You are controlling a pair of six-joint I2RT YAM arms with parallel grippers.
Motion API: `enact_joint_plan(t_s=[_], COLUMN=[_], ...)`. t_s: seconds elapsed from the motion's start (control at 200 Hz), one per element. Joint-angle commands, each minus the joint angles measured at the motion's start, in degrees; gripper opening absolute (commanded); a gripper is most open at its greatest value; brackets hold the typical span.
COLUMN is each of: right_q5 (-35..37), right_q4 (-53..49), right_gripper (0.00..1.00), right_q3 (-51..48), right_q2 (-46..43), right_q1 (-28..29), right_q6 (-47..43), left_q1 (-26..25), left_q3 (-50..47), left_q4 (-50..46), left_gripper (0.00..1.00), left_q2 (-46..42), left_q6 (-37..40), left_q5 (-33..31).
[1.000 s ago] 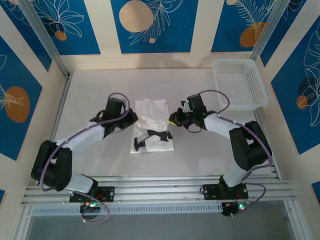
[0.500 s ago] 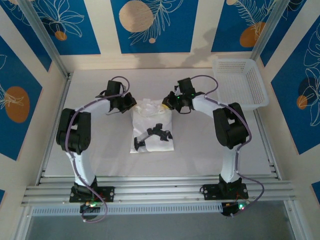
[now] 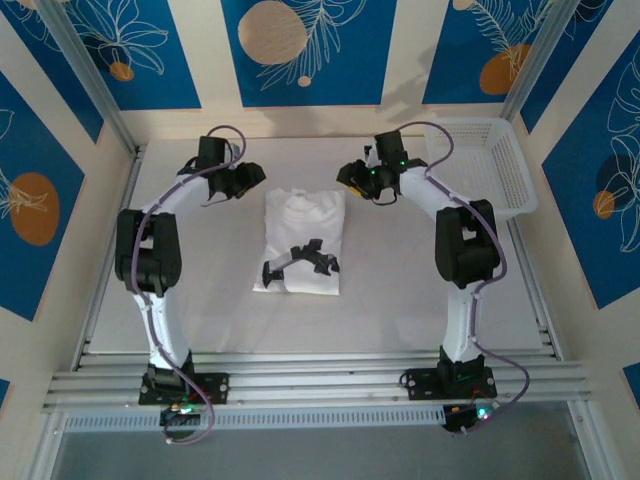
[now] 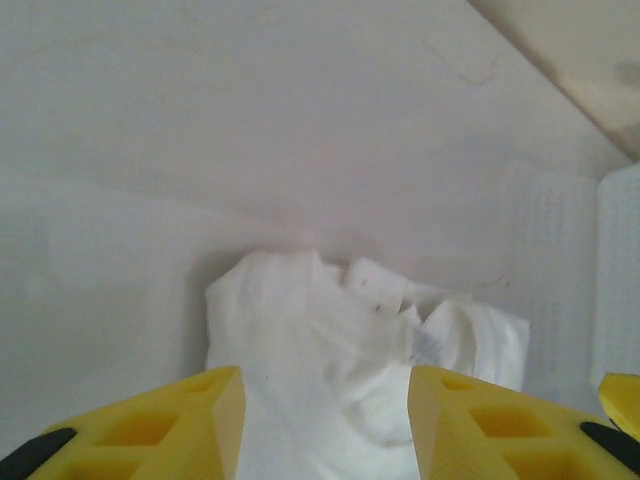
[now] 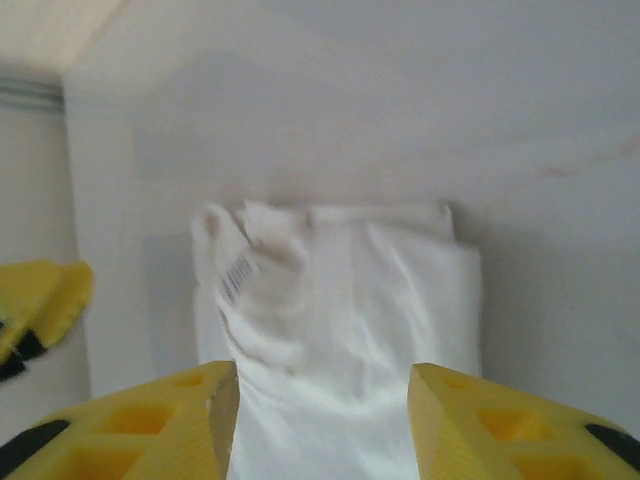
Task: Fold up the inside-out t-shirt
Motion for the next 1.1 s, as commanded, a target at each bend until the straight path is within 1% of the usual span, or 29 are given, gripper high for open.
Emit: enact_joint_plan(t_s=[0.0, 0.065, 0.165, 0.335, 0.49, 0.6, 0.715, 0.865, 1.0, 1.095], right_q5=[-0.17, -1.02, -1.34, -2.44, -4.41, -4.89, -5.58, -3.97, -4.98, -6.83], right_q4=[2.53, 4.83, 4.57, 3.51, 1.70, 1.26, -3.16, -9.12, -8.99, -8.71], right_gripper=[0.53, 0.54, 0.54, 0.55, 0.55, 0.55, 0.55, 0.55, 0.55, 0.52], right_q3=[-7.93, -10.20, -8.91, -3.81, 0.96, 2.80, 8.12, 13.25, 13.44, 13.76], right_q2=[-3.06, -2.90, -0.62, 4.31, 8.85, 10.89, 14.80, 18.83, 19.94, 20.50], right_q1=[0.52, 0.79, 1.39, 2.10, 2.69, 3.14, 3.99, 5.58, 6.16, 6.25], right_q6=[-5.20, -5.36, -6.79, -7.41, -6.49, -6.18, -6.82, -8.29, -7.86, -7.67], left_q1=[0.11, -0.01, -0.18, -1.79, -3.15, -3.37, -3.91, -4.78, -5.69, -6.31], left_q3=[-5.96, -8.37, -9.01, -5.63, -1.91, -1.45, 0.42, 1.46, 1.88, 2.79], left_q4=[-2.19, -1.08, -0.83, -0.78, -2.50, -1.46, -2.41, -2.42, -1.94, -1.56], left_gripper=[0.48, 0.48, 0.50, 0.52, 0.52, 0.53, 0.53, 0.53, 0.53, 0.53], left_q2=[-3.63, -3.64, -1.95, 2.26, 6.00, 7.28, 9.34, 12.07, 13.08, 13.79], left_q6=[4.56, 5.11, 5.64, 6.21, 5.29, 4.22, 4.10, 3.54, 3.36, 3.41], left_q5=[-1.15, -0.90, 0.46, 1.91, 0.25, 0.33, 0.25, -0.40, -0.89, -0.56])
